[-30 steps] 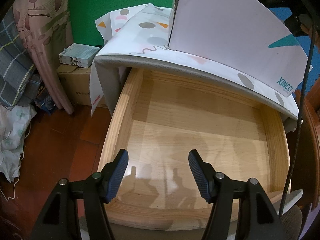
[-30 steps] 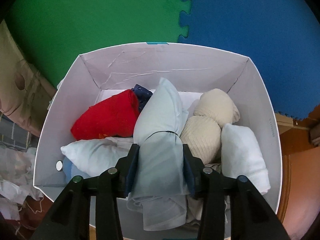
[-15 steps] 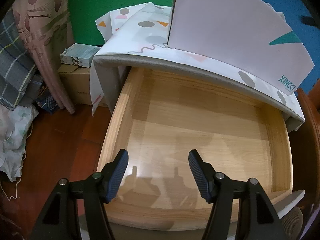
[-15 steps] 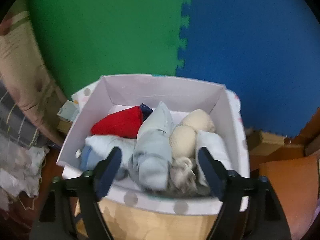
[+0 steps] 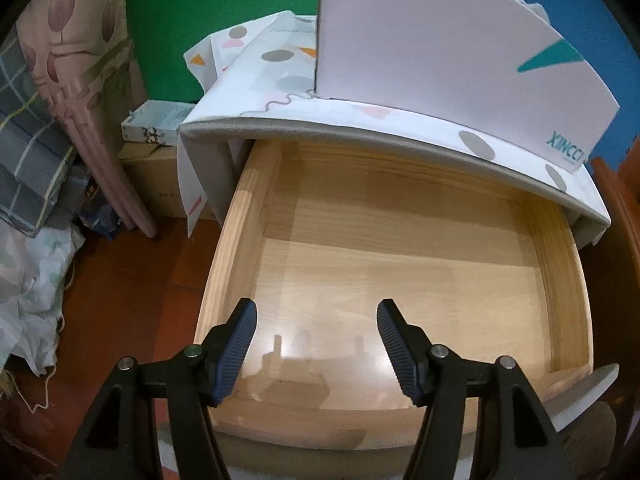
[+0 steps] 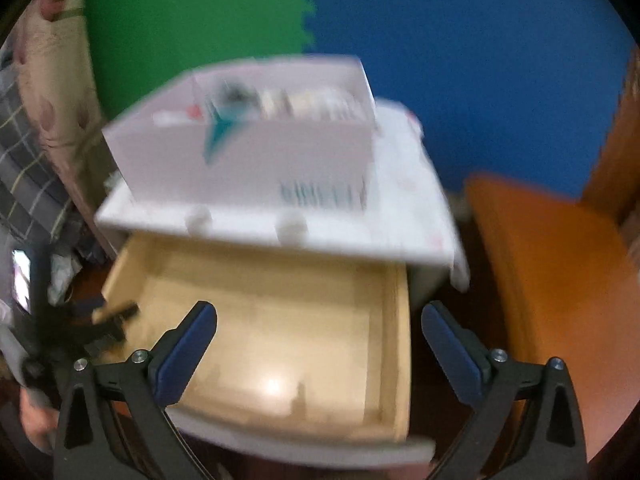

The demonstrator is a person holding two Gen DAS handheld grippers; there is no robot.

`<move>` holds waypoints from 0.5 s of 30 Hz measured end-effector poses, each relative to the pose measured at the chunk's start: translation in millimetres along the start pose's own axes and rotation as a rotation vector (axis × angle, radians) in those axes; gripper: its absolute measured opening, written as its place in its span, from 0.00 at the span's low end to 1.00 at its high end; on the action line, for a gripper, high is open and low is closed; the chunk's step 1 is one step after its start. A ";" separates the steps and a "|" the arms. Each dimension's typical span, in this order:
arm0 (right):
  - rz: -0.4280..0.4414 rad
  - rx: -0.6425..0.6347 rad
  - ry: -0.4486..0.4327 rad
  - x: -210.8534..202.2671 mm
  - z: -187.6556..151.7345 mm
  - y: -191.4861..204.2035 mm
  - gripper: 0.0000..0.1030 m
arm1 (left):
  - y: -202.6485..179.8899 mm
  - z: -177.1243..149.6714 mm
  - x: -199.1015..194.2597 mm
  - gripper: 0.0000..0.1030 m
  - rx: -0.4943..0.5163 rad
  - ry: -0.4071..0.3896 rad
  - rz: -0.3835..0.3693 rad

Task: Take underwear out of drawer
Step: 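Bring the right tool back down over the empty drawer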

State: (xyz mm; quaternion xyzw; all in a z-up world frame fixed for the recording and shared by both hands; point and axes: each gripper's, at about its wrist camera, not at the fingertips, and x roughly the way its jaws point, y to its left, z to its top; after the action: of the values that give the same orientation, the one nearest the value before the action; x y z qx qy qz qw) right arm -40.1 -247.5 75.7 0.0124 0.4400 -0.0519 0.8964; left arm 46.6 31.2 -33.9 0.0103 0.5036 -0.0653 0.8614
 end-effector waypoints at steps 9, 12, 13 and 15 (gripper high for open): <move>0.036 0.098 0.087 38.7 -55.2 -15.2 0.99 | -12.9 -18.0 -20.5 0.62 0.066 -0.034 0.018; 0.050 0.083 0.106 44.5 -60.2 -10.5 0.99 | -13.4 -22.9 -28.6 0.62 0.066 -0.061 0.018; 0.053 0.081 0.101 44.2 -59.5 -9.1 0.99 | -13.5 -24.7 -31.5 0.62 0.065 -0.072 0.020; 0.061 0.073 0.100 44.9 -59.9 -7.0 0.99 | -15.1 -26.4 -36.1 0.62 0.067 -0.090 0.020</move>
State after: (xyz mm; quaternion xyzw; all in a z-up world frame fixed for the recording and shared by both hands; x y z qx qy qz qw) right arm -60.7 -254.1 3.7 0.0608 0.4813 -0.0400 0.8735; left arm 4.3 22.1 -14.8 0.0415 0.4616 -0.0739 0.8830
